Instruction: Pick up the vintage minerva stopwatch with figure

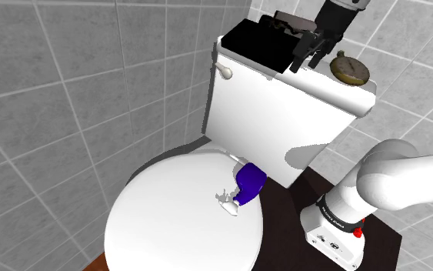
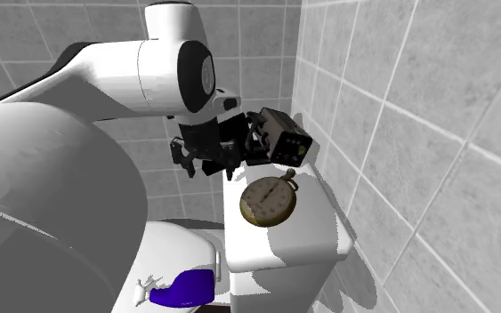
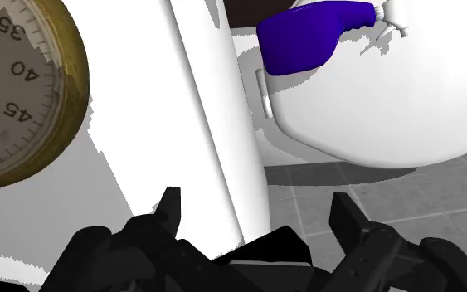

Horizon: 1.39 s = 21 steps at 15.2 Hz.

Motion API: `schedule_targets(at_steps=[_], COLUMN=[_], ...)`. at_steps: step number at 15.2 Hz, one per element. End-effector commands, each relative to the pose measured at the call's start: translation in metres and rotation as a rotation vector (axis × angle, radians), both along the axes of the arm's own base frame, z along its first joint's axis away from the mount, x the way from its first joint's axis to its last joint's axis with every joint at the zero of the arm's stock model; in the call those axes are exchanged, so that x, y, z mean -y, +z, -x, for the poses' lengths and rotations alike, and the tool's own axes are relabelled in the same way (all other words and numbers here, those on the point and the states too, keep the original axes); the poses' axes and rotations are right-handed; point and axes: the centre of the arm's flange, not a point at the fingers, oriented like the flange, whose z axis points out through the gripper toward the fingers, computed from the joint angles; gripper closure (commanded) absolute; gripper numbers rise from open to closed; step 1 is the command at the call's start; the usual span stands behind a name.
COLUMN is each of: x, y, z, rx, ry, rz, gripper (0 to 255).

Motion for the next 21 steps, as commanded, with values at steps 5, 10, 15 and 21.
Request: schedule_targets(at_steps=[5,10,15,21], x=[0.037,0.083,0.126,0.13], y=[0.01,0.026,0.047,0.023], z=[-0.004,-0.006,-0.005,-0.005], rx=[-0.05,-0.112,-0.174,-0.179], ry=[-0.076,-0.171,-0.266,-0.273], rz=[0.086,0.194,0.302,0.31], gripper=[0,0,0,0])
